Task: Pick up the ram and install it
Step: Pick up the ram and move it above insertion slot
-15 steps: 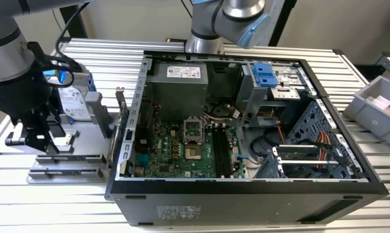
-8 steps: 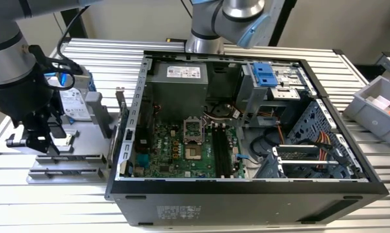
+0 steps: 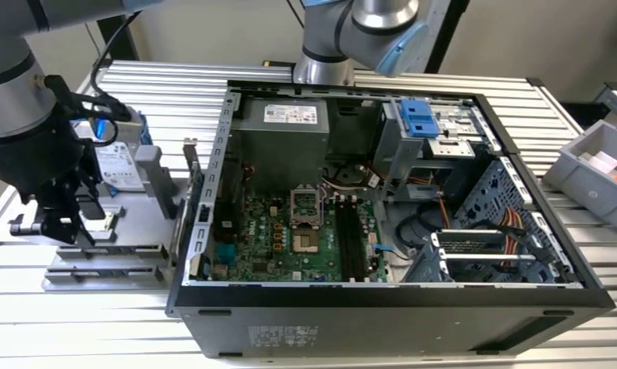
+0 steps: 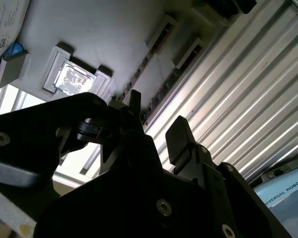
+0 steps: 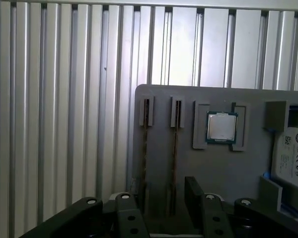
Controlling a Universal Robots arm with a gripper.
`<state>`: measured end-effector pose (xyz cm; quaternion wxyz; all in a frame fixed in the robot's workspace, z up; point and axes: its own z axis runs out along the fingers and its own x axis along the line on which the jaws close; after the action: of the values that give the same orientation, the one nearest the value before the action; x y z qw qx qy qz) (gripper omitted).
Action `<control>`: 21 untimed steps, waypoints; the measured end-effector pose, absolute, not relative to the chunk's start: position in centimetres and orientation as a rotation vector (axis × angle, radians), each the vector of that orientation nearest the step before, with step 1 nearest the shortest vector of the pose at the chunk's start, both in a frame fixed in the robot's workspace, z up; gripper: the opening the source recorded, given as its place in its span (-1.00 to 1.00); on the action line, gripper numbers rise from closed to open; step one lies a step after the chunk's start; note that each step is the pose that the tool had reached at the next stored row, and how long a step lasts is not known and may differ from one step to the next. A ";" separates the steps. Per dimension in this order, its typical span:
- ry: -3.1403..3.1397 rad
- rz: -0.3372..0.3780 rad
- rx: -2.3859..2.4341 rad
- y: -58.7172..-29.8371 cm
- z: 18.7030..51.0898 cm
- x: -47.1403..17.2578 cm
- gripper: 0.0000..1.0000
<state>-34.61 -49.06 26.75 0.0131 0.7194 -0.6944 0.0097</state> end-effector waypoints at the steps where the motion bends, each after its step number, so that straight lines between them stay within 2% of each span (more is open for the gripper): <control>1: -2.169 0.023 2.243 -49.1 26.7 -34.6 1.00; 6: -2.194 -0.018 2.256 -49.7 26.6 -34.6 1.00; 21: -2.229 -0.022 2.221 -51.4 25.8 -34.7 1.00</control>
<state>-34.68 -51.44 25.80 -0.0025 0.7059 -0.7083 -0.0069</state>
